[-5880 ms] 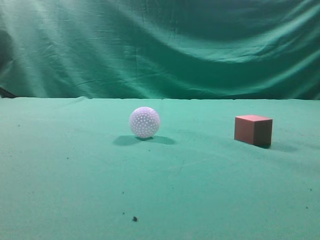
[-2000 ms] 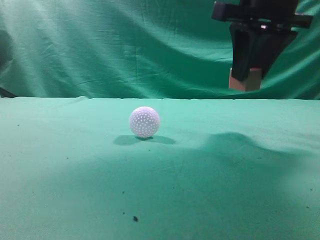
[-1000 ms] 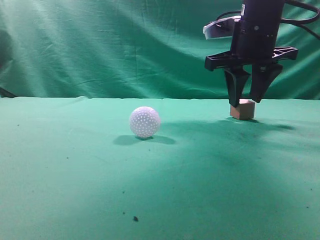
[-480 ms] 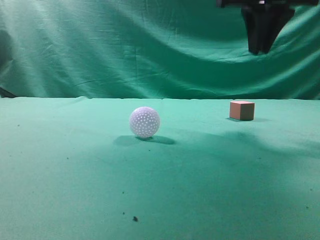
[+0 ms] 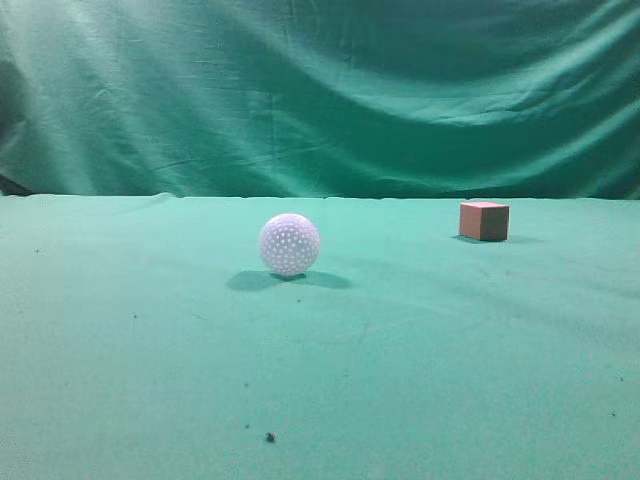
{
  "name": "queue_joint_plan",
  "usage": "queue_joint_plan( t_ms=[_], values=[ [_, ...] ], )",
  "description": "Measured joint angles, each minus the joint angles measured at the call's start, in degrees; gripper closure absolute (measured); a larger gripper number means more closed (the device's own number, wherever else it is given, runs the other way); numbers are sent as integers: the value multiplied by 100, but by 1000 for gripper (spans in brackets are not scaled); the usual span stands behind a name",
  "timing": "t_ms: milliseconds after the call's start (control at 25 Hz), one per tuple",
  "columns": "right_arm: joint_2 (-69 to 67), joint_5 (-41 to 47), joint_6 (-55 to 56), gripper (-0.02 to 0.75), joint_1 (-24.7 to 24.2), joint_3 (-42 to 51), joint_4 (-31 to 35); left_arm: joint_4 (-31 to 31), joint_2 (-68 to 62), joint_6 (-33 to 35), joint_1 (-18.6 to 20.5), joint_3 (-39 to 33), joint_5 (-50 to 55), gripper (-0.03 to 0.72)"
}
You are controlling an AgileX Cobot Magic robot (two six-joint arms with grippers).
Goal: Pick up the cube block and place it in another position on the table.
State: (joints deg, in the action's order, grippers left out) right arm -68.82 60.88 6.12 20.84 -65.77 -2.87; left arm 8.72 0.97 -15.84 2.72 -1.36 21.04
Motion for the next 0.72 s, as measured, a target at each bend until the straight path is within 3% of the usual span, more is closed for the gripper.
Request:
queue_joint_plan(
  t_ms=[320, 480, 720],
  values=[
    [2209, -408, 19, 738, 0, 1894, 843, 0, 0, 0, 0, 0, 0, 426],
    [3028, 47, 19, 738, 0, 2248, 1103, 0, 0, 0, 0, 0, 0, 426],
    [3580, 633, -360, 738, 0, 2256, 585, 0, 0, 0, 0, 0, 0, 426]
  ],
)
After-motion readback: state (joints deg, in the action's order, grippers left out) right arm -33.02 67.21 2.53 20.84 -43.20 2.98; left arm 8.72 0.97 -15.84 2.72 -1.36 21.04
